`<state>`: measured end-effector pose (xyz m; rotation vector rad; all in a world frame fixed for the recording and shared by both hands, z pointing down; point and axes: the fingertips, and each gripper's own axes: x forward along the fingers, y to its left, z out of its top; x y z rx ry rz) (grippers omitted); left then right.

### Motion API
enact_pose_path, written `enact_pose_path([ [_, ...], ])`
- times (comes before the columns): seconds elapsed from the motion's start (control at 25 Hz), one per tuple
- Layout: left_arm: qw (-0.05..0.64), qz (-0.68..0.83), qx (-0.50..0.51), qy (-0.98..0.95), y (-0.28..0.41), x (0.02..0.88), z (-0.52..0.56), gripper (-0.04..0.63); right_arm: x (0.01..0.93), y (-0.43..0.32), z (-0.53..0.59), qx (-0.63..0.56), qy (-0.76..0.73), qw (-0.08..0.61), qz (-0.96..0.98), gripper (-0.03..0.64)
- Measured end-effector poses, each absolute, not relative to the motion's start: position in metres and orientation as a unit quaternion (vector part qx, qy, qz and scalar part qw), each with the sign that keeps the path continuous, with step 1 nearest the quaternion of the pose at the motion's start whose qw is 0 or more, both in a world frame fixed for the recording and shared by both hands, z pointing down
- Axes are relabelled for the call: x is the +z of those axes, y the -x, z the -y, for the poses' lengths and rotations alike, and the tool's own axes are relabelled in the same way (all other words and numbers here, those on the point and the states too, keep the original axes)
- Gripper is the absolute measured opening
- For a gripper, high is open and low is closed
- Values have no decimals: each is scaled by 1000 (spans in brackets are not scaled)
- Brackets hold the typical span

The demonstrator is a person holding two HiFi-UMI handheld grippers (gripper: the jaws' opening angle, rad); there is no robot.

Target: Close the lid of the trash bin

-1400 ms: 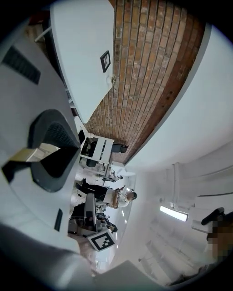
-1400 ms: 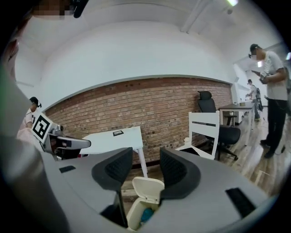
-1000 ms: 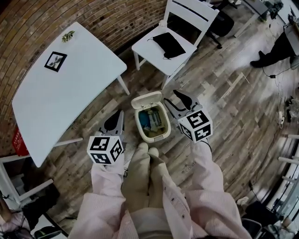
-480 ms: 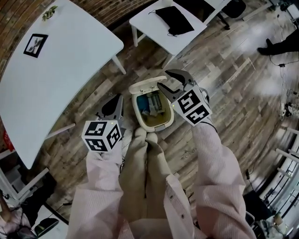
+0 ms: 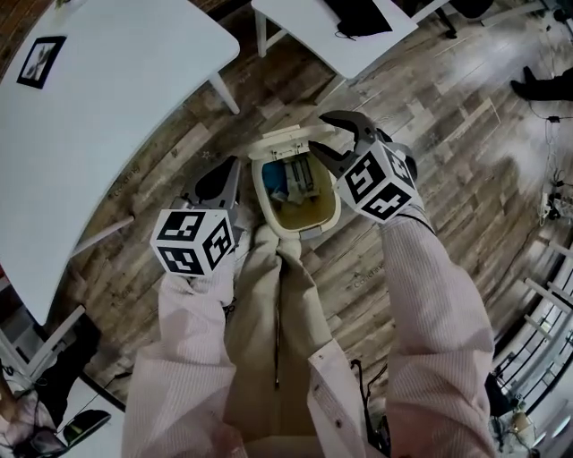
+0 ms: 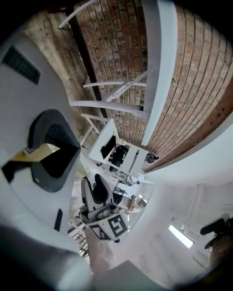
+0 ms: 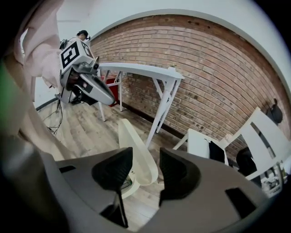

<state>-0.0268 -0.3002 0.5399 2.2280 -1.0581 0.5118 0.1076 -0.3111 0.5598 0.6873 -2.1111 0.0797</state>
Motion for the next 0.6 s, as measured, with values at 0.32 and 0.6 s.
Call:
enact_pose_path([
  [0.32, 320, 397, 199, -837, 31, 561, 299, -8, 587, -106, 315, 1, -242, 483, 841, 170],
  [0.6, 328, 398, 200, -833, 35, 567, 295, -8, 591, -105, 311, -14, -232, 496, 837, 170],
])
